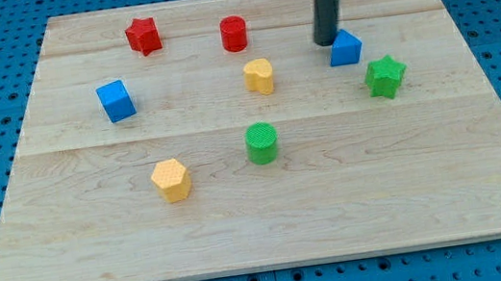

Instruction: Move the red circle top left to the blue triangle

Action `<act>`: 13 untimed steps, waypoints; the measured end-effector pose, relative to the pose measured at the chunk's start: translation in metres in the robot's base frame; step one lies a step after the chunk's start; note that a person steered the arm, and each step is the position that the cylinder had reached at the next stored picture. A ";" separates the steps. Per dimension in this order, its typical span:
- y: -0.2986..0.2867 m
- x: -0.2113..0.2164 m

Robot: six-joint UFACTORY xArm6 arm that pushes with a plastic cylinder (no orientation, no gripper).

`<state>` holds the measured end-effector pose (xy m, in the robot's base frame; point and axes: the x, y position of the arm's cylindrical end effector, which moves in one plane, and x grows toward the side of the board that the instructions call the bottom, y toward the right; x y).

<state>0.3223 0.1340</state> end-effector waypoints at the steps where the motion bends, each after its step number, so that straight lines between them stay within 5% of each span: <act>1: 0.006 0.006; 2: 0.012 0.008; 3: 0.003 -0.044; 4: -0.077 -0.111; 5: -0.177 -0.104; 7: -0.133 -0.008; 9: -0.192 -0.069; 10: -0.153 -0.077; 13: -0.053 0.011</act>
<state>0.3333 0.0811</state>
